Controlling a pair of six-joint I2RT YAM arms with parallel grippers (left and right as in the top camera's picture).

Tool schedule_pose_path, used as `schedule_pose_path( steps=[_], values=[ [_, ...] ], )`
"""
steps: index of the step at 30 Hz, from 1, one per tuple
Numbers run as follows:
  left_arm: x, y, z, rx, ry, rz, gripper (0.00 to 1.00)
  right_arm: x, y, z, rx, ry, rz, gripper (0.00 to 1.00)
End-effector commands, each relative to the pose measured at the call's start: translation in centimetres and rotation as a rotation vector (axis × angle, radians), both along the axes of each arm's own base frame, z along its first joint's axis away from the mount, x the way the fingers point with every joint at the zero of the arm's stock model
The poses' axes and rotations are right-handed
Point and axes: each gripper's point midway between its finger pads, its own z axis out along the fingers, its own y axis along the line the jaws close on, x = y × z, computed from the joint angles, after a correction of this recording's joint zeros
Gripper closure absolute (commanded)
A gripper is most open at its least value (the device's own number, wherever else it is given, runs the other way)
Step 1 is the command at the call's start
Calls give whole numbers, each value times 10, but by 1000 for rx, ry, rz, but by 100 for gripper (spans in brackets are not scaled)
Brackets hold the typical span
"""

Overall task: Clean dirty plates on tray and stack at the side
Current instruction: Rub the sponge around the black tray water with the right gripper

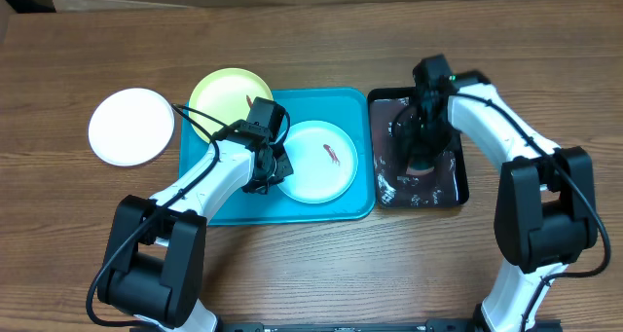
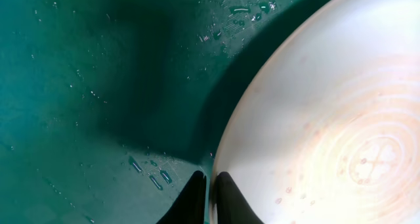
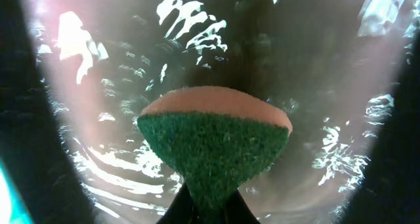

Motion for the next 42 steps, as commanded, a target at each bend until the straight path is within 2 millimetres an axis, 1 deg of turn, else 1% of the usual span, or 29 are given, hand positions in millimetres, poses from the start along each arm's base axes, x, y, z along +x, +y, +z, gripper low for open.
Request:
schedule_pose_path(
  steps=[1, 3, 5, 8, 11, 15, 19, 22, 25, 29, 31, 33, 39, 42],
  values=[
    [-1, 2, 4, 20, -17, -18, 91, 21, 3, 45, 19, -99, 15, 96],
    [-1, 2, 4, 23, -20, -17, 91, 20, 3, 55, 22, -114, 15, 96],
    [0, 2, 4, 23, -21, -16, 91, 19, 3, 61, 25, -126, 15, 96],
    [0, 2, 4, 22, -22, -17, 92, 17, 3, 60, 23, -119, 15, 96],
    [0, 2, 4, 22, -21, -17, 96, 16, 5, 60, 36, -112, 16, 96],
    [-1, 1, 4, 15, -18, -19, 96, 17, 11, 62, 72, -113, 19, 96],
    [-3, 0, 4, 12, -10, -21, 96, 8, 9, 61, 65, -75, 10, 96],
    [-2, 0, 4, 11, -13, -24, 96, -2, 11, 55, 52, -42, 24, 96],
    [-2, 0, 4, 11, -13, -24, 96, -13, 10, 42, 44, -4, 26, 96],
    [-2, 0, 4, 9, -13, -24, 96, -7, 11, 17, 51, -47, 27, 96],
    [-2, 0, 4, 9, -14, -24, 96, -6, 11, 12, 54, -59, 27, 96],
    [-2, 0, 4, 10, -13, -25, 96, -4, 12, 15, 55, -67, 28, 96],
    [-2, 0, 4, 11, -14, -31, 96, 0, 15, 43, 65, -96, 34, 96],
    [-2, 0, 4, 11, -14, -31, 96, -1, 11, 42, 27, -101, 39, 96]
  ],
)
